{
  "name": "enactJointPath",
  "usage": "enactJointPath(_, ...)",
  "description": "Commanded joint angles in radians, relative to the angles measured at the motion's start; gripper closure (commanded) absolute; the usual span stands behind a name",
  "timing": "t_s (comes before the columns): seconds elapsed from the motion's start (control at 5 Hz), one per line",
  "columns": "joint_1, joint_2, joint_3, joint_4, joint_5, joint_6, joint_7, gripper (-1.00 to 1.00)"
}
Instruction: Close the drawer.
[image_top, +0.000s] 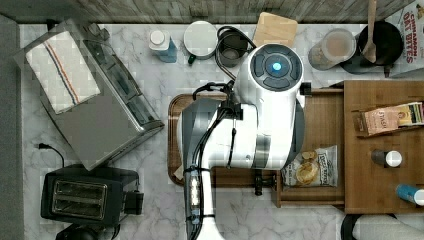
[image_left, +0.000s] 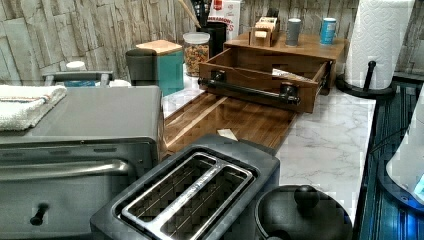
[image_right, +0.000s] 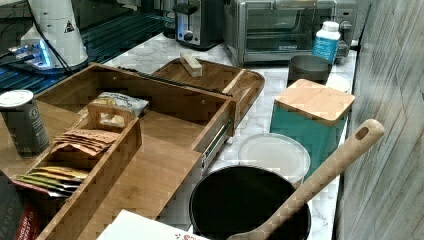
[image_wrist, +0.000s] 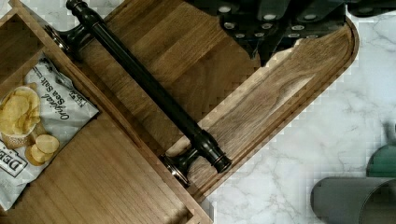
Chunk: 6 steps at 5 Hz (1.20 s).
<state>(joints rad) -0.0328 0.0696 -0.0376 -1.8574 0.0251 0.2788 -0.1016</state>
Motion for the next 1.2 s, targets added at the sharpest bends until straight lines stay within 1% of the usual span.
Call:
enactJointPath(0.2, -0.001, 0.001, 0.001, -0.011, 0.0, 0.0, 0.0, 1.0)
enactJointPath(0.4, 0.021, -0.007, 0.023, -0.052, -0.066, 0.02, -0.117, 1.0)
enactJointPath(0.6, 0.035, -0.056, 0.04, -0.16, -0.086, 0.134, -0.276, 1.0)
enactJointPath(0.8, 0.046, -0.087, 0.05, -0.257, -0.091, 0.256, -0.374, 1.0)
enactJointPath(1.0, 0.066, -0.102, 0.067, -0.321, -0.125, 0.326, -0.374, 1.0)
enactJointPath(1.2, 0.073, -0.092, 0.064, -0.362, -0.144, 0.392, -0.476, 1.0)
